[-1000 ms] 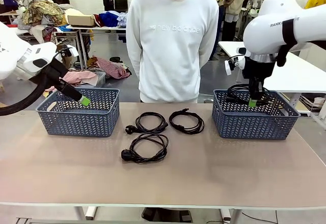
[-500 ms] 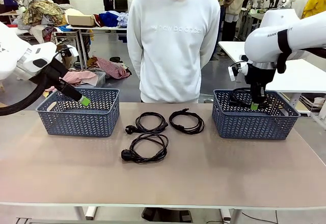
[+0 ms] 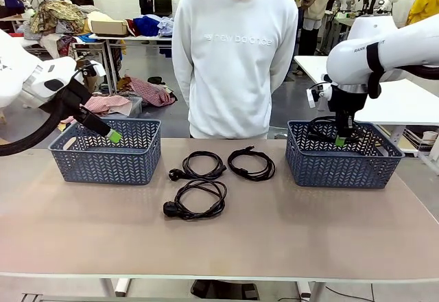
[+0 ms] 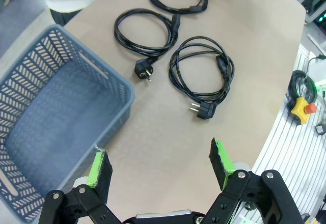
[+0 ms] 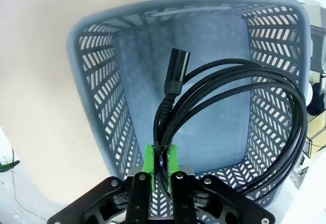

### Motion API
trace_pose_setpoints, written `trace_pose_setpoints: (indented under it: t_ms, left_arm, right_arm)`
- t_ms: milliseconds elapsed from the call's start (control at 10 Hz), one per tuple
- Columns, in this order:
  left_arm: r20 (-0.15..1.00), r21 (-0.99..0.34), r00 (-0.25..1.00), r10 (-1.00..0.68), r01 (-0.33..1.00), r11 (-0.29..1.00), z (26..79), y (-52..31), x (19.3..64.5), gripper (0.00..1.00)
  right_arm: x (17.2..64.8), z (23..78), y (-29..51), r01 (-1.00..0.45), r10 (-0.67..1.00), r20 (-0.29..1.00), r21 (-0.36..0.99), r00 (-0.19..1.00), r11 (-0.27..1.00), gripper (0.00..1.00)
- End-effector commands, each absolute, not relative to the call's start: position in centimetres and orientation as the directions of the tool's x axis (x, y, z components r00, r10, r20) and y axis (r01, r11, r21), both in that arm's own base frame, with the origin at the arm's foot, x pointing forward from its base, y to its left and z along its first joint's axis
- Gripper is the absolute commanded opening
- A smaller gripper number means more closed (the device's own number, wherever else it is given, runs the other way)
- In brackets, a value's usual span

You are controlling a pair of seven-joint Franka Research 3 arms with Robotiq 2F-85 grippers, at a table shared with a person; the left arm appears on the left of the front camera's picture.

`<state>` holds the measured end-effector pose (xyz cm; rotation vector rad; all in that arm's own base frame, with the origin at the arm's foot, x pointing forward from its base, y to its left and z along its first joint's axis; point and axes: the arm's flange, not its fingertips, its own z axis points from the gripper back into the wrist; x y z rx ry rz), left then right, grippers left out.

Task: Organize the cables according to human instructions.
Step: Pick up a bundle of cables and place it in the basket indicated by the human.

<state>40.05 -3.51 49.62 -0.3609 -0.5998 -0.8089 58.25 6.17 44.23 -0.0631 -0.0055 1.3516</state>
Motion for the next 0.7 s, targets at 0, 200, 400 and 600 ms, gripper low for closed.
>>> trace_pose_setpoints:
  t_ms: [0, 200, 400, 600]
  left_arm:
    - [0.641, -0.080, 0.522, -0.562, 0.774, 0.627, 49.35, -3.33, 40.04, 1.00]
    - [0.641, -0.080, 0.522, -0.562, 0.774, 0.627, 49.35, -3.33, 40.04, 1.00]
    - [0.641, -0.080, 0.522, -0.562, 0.774, 0.627, 49.35, -3.33, 40.04, 1.00]
    - [0.641, -0.080, 0.522, -0.562, 0.774, 0.627, 49.35, -3.33, 40.04, 1.00]
  right_arm:
    - [59.28, 44.45, 6.19, -0.978, 0.978, -0.047, -0.034, 0.205, 0.203, 0.25]
    - [59.40, 44.27, 6.24, -0.976, 0.975, -0.039, -0.020, 0.218, 0.217, 0.45]
    - [59.18, 44.79, 6.38, -0.973, 0.973, -0.033, -0.008, 0.230, 0.230, 0.65]
    - [59.05, 44.86, 6.33, -0.972, 0.971, -0.037, -0.003, 0.236, 0.236, 0.85]
